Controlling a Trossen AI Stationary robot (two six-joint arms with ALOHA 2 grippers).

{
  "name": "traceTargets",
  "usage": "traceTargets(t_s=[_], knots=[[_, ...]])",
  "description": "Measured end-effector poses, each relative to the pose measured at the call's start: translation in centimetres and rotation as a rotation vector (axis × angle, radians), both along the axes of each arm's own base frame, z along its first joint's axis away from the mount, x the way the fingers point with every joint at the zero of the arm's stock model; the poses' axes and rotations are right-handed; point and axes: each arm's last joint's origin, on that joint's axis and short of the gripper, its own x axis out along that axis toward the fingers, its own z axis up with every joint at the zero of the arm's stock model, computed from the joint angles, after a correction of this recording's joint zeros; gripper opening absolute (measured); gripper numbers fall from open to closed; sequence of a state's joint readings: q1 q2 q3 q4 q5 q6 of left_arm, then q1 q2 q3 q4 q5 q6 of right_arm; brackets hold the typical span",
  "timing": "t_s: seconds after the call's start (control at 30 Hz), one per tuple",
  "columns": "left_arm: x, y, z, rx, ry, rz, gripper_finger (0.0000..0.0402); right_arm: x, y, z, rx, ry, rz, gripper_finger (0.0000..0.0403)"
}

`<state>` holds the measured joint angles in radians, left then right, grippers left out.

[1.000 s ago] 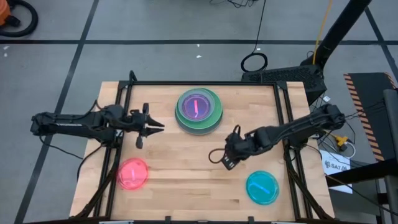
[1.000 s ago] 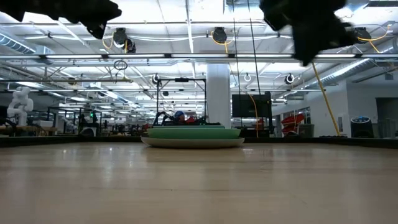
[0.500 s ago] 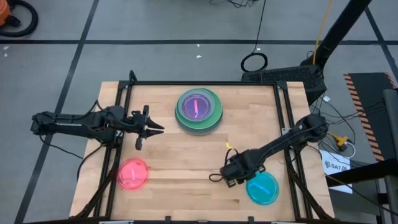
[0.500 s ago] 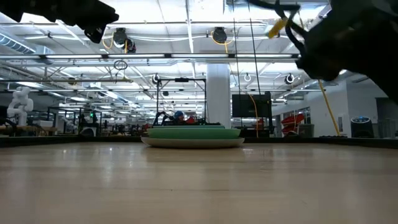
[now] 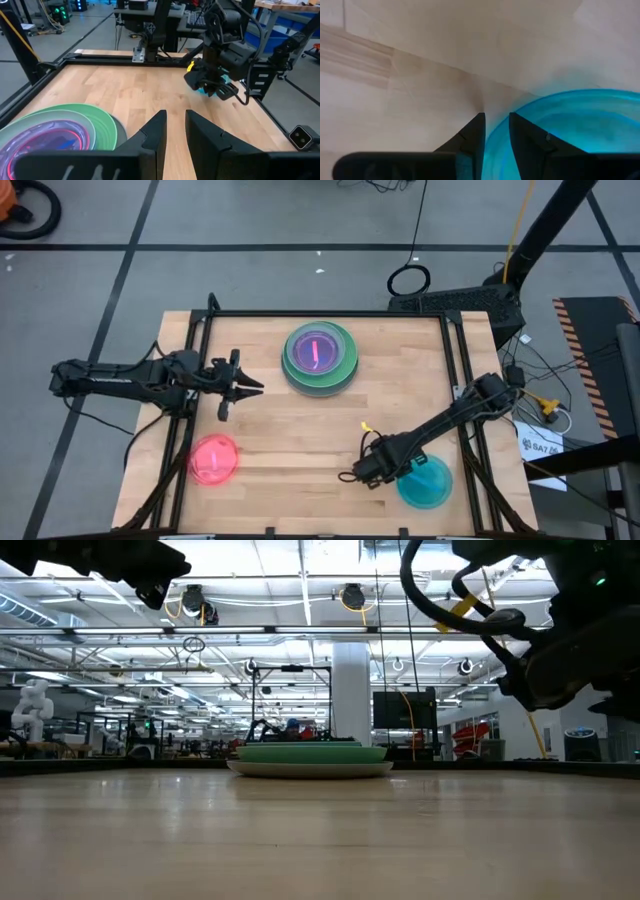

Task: Stack plastic plates
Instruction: Stack the blue plate on the pink plate

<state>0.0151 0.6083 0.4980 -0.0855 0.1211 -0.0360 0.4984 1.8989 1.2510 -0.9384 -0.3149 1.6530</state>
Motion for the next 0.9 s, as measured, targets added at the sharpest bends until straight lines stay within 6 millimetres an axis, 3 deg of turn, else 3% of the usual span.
traceTargets(t_s=[0.33, 0.6, 0.9], knots=[[0.0, 0.0, 0.1, 0.000, -0.008, 0.000, 0.0077, 0.0, 0.0, -0.1, 0.002, 0.002, 0.012, 0.0079], [0.0, 0.1, 0.1, 0.015, -0.009, 0.041, 0.0077, -0.8, -0.4, 1.2, -0.022, 0.038, -0.024, 0.0070], [0.0, 0.1, 0.1, 0.025, -0.007, 0.039, 0.0077, -0.6, 0.8, 1.4, 0.020, 0.005, -0.121, 0.0057]])
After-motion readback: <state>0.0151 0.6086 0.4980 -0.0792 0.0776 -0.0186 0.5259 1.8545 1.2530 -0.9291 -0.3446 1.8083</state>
